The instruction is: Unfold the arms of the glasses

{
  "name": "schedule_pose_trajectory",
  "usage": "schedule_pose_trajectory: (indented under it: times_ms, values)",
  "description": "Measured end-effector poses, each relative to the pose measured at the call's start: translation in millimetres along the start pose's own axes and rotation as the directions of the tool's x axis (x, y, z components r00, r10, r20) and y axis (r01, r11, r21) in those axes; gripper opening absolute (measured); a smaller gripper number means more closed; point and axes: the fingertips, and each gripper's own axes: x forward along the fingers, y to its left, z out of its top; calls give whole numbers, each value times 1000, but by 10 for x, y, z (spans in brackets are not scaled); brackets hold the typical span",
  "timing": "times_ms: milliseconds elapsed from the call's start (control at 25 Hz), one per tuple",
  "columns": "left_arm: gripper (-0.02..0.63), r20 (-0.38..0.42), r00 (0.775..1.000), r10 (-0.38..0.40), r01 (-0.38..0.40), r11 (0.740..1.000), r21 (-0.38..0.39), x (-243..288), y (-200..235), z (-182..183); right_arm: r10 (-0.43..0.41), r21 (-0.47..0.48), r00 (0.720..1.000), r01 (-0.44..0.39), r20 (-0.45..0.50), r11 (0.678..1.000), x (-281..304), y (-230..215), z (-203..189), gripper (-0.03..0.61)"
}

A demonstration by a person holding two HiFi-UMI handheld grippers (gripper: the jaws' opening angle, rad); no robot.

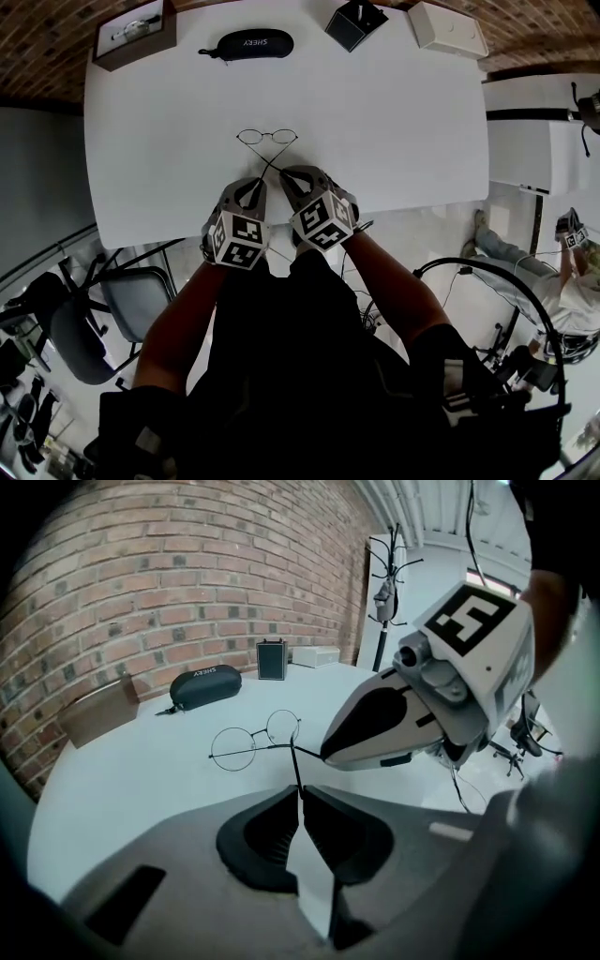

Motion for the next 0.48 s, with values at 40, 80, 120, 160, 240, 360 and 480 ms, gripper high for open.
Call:
schedule_pose_trajectory:
  times_ms: [40, 80, 120, 160, 240, 360, 480]
  values:
    - [28, -6, 1000, -11, 11, 1000, 6, 3, -42, -23, 7, -4, 1000, -7, -6, 1000, 13, 37, -14, 12]
    - [28, -11, 1000, -23, 23, 1000, 7, 7, -84, -42, 12, -5, 1000, -12, -12, 1000, 22, 68, -29, 12]
    - [28, -14, 999, -33, 33, 999, 5, 12, -123, -56, 16, -5, 1000, -16, -17, 1000, 31, 93, -42, 12]
    - [28, -18, 999, -40, 40, 999, 3, 16, -154, -70, 20, -3, 1000, -20, -20, 1000, 39, 115, -53, 12]
    - [28, -27, 999, -44, 44, 999, 5, 31, -200, -103, 32, 1, 999, -32, -26, 999, 60, 160, -77, 13]
    - [28, -43, 997, -56, 57, 998, 7, 65, -256, -155, 49, -8, 998, -49, -44, 999, 94, 212, -117, 14]
    - [28, -55, 997, -58, 59, 998, 8, 86, -285, -201, 66, -13, 996, -67, -55, 998, 114, 251, -159, 14]
